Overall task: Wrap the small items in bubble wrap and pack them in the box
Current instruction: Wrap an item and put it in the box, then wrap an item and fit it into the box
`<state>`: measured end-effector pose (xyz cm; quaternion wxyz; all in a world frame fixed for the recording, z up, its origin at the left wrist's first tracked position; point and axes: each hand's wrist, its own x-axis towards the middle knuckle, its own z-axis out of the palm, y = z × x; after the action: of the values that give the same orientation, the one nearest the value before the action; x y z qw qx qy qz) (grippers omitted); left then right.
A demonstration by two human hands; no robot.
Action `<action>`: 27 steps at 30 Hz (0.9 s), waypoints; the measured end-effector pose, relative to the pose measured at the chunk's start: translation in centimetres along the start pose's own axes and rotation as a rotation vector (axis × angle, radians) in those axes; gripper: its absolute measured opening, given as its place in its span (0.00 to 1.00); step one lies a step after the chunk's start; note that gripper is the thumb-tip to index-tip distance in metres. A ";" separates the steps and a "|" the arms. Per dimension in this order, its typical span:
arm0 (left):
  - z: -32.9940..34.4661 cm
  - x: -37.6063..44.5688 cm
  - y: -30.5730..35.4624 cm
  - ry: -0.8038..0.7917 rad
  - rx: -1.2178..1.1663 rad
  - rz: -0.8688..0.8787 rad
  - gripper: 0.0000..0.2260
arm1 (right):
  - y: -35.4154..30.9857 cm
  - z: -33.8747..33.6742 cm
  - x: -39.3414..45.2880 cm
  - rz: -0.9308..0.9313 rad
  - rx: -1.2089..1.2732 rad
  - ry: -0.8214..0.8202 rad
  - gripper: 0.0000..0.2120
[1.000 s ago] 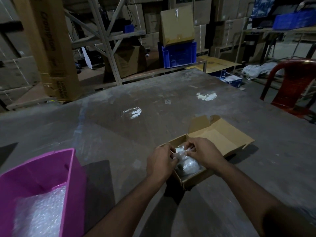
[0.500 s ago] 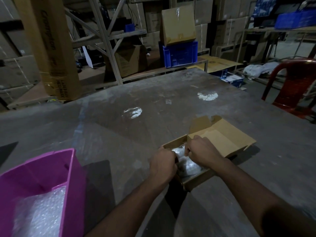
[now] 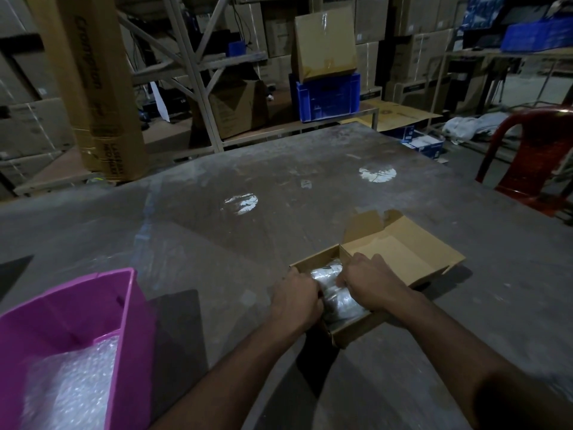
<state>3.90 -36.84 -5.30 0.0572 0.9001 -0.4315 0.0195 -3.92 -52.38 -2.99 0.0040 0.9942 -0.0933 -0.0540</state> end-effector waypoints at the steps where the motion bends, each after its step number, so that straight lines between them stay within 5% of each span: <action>1: 0.0 0.0 0.0 0.011 -0.015 -0.002 0.09 | -0.1 -0.1 -0.1 0.004 -0.012 0.027 0.21; 13: -1.0 -0.5 -0.4 0.052 -0.134 -0.048 0.10 | -0.7 -0.7 -1.0 0.025 0.073 0.132 0.23; 19: -3.3 -1.7 -2.5 0.288 -0.332 -0.189 0.08 | 1.2 -2.4 -2.1 0.089 0.310 0.326 0.16; 27: -5.9 -5.3 -5.7 0.363 -0.420 -0.318 0.05 | -2.8 -2.3 -2.1 0.043 0.610 0.388 0.18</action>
<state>5.10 -28.53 -0.42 0.3202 0.9066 -0.2627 0.0811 -5.21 -49.28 -0.55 -0.2741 0.9392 -0.1235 0.1660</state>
